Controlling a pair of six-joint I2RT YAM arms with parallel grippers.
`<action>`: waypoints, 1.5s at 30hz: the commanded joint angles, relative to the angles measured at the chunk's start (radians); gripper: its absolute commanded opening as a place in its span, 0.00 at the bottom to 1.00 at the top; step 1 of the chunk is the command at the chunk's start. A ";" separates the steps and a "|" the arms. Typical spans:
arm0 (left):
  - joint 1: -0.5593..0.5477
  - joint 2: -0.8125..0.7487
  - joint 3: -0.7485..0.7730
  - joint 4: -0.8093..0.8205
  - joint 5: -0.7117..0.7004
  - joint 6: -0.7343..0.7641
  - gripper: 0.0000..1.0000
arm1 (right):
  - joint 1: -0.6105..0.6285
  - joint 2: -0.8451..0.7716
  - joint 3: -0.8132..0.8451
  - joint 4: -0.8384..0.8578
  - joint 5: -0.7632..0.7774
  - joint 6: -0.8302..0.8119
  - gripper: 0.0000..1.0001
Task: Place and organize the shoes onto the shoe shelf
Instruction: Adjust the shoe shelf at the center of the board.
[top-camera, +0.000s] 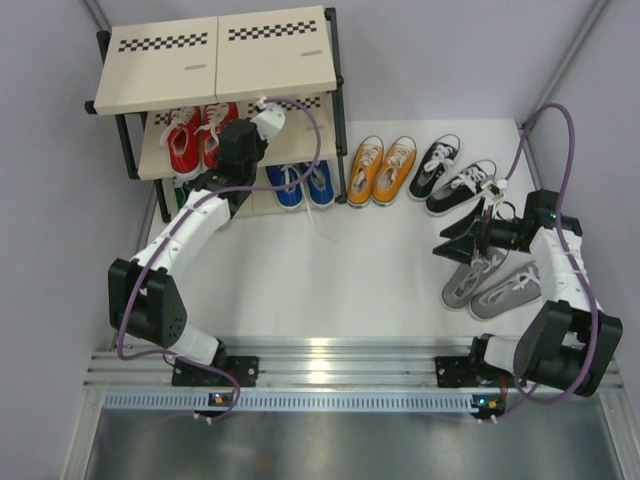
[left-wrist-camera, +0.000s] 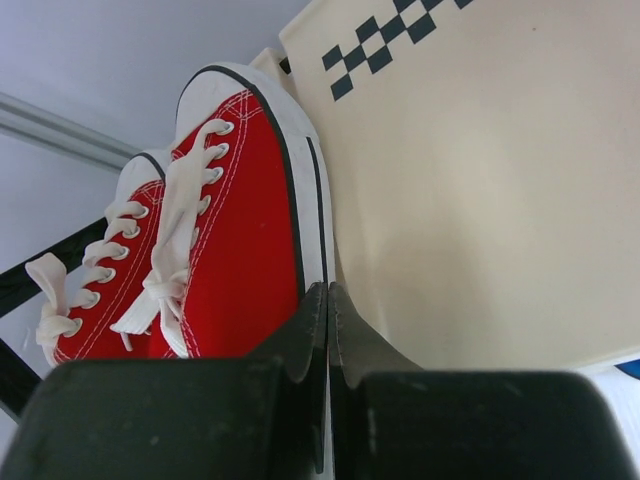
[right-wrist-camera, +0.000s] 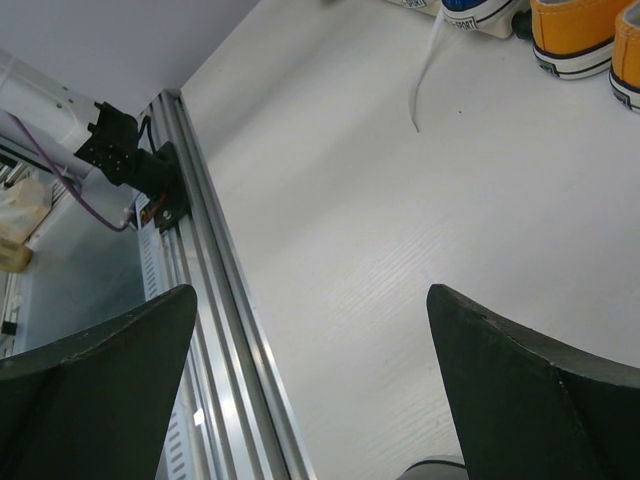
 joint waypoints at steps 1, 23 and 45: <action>0.021 -0.022 -0.023 0.104 -0.067 -0.004 0.02 | -0.024 0.002 0.046 -0.003 -0.043 -0.045 0.99; 0.066 -0.130 -0.070 0.088 0.044 -0.070 0.33 | -0.027 -0.007 0.052 -0.031 -0.046 -0.076 0.99; 0.061 -0.542 -0.128 -0.238 0.433 -0.484 0.71 | -0.033 -0.059 0.087 -0.034 0.146 -0.102 0.99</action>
